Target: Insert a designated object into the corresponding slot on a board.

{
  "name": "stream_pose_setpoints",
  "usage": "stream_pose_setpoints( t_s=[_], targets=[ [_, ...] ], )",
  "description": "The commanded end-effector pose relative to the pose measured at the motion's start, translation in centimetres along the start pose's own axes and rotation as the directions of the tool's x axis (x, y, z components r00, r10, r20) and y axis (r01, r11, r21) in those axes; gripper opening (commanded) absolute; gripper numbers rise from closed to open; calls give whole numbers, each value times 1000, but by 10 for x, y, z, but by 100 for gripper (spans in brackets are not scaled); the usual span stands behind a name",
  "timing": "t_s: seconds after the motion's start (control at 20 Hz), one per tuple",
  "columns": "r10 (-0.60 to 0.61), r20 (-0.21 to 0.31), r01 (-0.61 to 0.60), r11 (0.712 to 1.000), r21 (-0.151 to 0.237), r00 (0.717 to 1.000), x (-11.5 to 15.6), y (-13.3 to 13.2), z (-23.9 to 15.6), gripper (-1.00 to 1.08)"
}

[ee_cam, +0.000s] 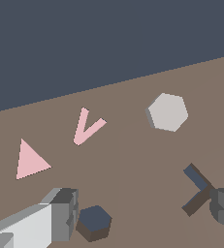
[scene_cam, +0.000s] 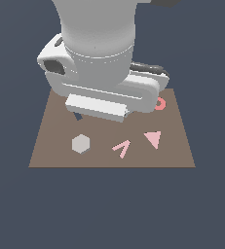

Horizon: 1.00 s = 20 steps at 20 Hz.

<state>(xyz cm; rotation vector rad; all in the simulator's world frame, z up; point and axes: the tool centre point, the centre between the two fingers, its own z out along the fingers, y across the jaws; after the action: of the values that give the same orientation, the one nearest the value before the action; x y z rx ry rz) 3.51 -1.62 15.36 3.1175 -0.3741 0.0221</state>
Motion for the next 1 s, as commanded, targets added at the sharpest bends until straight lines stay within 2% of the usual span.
stream_pose_setpoints(
  t_s=[0.0,0.25,0.6,0.95],
  targets=[
    [76,1,-76,997,-2,997,9,4,11,100],
    [265,4,-265,964,-4,964,29,17,39,100],
    [485,7,-485,875,-7,875,50,39,74,100],
    [614,9,-614,790,-9,789,61,56,96,100]
  ],
)
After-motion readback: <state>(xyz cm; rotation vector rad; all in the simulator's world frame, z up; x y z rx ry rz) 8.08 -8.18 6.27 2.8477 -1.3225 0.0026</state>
